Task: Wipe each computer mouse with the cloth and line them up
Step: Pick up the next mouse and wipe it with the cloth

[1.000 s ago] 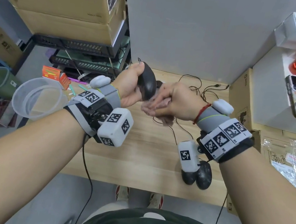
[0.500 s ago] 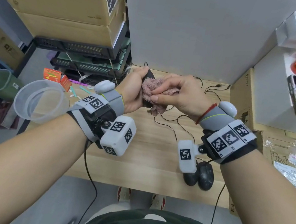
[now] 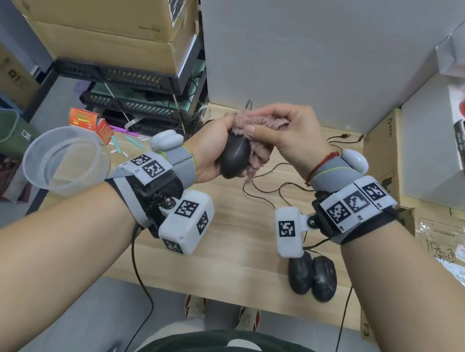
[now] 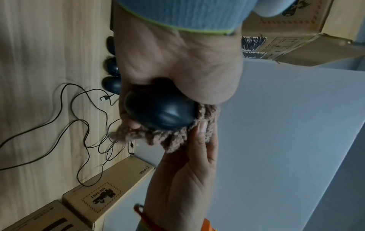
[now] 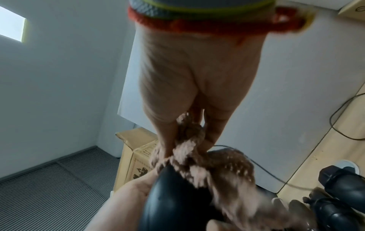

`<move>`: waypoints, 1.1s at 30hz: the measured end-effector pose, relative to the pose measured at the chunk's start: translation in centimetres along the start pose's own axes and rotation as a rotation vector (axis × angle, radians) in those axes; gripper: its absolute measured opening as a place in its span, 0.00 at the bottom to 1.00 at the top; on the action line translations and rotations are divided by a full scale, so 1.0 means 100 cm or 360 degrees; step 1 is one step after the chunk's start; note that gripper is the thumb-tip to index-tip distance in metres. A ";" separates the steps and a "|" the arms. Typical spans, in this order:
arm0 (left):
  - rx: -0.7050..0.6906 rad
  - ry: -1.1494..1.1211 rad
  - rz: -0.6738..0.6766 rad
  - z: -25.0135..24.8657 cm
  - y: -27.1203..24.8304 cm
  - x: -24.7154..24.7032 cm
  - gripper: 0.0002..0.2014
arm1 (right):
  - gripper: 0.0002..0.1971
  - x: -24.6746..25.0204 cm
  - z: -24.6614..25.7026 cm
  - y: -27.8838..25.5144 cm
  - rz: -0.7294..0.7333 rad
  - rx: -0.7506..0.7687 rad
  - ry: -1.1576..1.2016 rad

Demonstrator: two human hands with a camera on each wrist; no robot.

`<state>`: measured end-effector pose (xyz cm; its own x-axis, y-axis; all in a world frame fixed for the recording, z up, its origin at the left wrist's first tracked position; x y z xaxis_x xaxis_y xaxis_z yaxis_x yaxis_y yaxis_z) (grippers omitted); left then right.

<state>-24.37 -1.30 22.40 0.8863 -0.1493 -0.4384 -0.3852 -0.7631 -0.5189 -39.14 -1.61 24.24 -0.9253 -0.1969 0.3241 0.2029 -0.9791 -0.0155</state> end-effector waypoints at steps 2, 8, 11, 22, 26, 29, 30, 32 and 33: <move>-0.0001 0.0055 -0.0072 0.002 0.000 0.002 0.29 | 0.08 0.001 -0.007 0.007 -0.0098 -0.0025 -0.0075; -0.0025 0.0121 -0.0134 0.006 0.004 0.015 0.26 | 0.09 0.024 -0.034 0.013 -0.0482 -0.0190 -0.0213; -0.0037 0.0144 -0.0170 0.009 0.006 0.020 0.26 | 0.07 0.025 -0.027 0.007 -0.0467 -0.0143 -0.0129; -0.0228 0.0897 -0.0270 0.007 0.004 0.008 0.41 | 0.07 0.014 -0.019 0.013 -0.0382 -0.0029 -0.0408; -0.0179 0.0866 -0.0183 0.009 0.006 0.006 0.44 | 0.11 0.005 -0.014 0.010 -0.0141 0.0098 -0.0489; -0.0109 0.0532 -0.0177 0.010 0.005 0.006 0.27 | 0.06 0.021 -0.024 0.017 -0.0468 -0.0103 -0.0477; -0.0092 0.0349 -0.0152 0.008 0.005 0.007 0.21 | 0.05 0.025 -0.028 0.017 -0.0504 -0.0148 -0.0344; -0.0058 0.0074 -0.0086 0.004 0.004 0.013 0.17 | 0.11 0.033 -0.036 0.017 -0.0546 -0.0139 -0.0116; -0.0052 0.0010 -0.0066 0.003 0.004 0.017 0.17 | 0.12 0.034 -0.036 0.014 -0.0567 -0.0117 -0.0077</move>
<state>-23.09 -1.64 21.24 0.9029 -0.1207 -0.4125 -0.3395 -0.7888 -0.5124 -43.18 -3.85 21.93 -0.9171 0.1583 0.3660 -0.1547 -0.9872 0.0393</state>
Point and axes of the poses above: each hand's wrist, its own y-axis towards the middle knuckle, its own x-axis out of the back of the hand, z = x × y, the point moved 2 cm from there along y, towards the middle knuckle, and after that the axes turned 10 degrees about -y, right-handed, at the moved point
